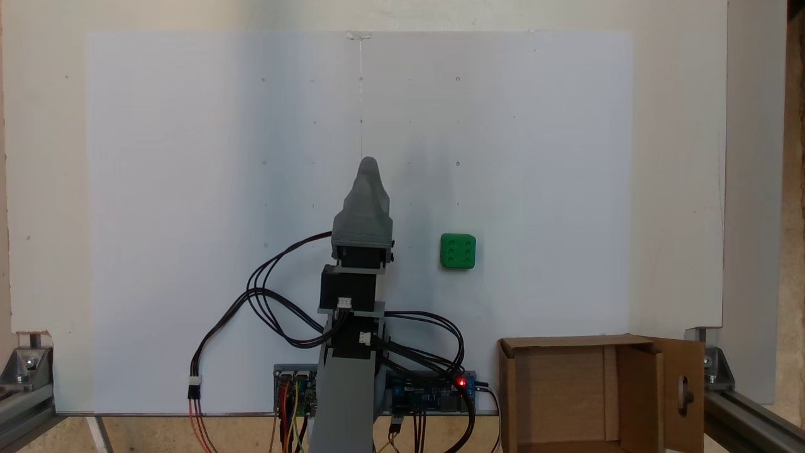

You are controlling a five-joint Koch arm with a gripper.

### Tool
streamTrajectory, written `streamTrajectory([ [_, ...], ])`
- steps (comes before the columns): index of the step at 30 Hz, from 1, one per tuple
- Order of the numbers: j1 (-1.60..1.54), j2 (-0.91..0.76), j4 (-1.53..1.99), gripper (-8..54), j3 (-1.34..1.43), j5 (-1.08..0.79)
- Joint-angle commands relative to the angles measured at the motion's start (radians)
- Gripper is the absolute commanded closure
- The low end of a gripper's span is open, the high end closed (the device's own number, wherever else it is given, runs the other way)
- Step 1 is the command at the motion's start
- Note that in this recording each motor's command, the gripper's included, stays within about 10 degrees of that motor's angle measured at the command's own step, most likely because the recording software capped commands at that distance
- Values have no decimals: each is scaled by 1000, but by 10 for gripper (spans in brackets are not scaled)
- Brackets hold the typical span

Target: Grasp a green dice and put it in the bin.

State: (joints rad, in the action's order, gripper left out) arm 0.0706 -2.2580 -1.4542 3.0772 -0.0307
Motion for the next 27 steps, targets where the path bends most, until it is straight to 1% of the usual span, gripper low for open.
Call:
streamTrajectory([
  [1, 0, -107, -61, 9, 48, 29],
  [20, -15, -106, -52, 15, 48, 26],
  [24, -41, -107, 48, 13, 31, 25],
  [27, -43, -107, 249, 11, -57, 25],
])
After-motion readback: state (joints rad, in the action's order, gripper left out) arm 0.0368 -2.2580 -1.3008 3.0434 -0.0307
